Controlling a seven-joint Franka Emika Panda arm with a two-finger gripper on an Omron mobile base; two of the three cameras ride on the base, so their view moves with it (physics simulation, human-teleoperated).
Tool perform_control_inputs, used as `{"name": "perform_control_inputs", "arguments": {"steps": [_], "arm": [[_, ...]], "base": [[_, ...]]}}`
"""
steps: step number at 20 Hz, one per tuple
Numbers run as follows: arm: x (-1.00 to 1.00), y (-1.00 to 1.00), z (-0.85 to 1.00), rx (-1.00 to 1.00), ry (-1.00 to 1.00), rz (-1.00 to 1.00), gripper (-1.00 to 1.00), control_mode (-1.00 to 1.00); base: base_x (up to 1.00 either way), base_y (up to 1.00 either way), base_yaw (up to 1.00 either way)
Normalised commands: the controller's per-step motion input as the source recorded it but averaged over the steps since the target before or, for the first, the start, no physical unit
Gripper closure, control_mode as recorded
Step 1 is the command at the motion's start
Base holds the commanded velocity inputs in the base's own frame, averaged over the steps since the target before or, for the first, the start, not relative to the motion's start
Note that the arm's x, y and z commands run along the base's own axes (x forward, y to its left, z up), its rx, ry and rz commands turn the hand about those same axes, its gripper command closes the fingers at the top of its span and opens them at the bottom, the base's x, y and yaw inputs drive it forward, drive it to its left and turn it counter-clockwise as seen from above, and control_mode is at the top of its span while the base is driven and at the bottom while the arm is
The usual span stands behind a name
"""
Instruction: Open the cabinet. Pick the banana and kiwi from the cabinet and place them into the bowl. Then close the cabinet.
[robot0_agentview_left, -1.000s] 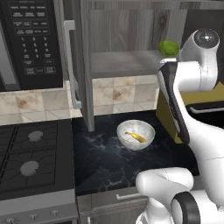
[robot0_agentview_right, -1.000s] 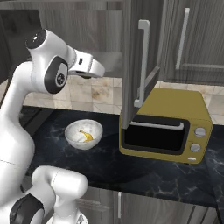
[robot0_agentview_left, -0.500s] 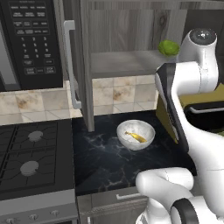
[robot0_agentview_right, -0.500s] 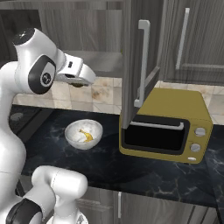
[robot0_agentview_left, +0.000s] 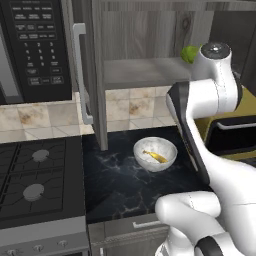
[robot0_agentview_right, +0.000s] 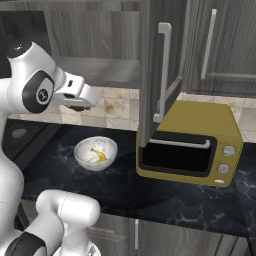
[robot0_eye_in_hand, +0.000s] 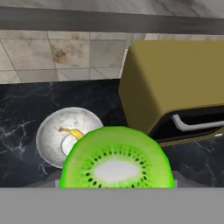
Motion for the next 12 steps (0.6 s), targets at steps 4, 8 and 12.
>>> {"name": "perform_control_inputs", "arguments": {"steps": [4,8,12], "arm": [[0.00,0.24,-0.50,0.00,0.00,0.02,1.00,-1.00],[0.00,0.14,-0.39,0.00,0.00,0.01,1.00,-1.00],[0.00,0.08,-0.26,0.00,0.00,0.00,1.00,-1.00]], "base": [[0.00,0.00,0.00],[0.00,0.00,0.00],[0.00,0.00,0.00]]}}
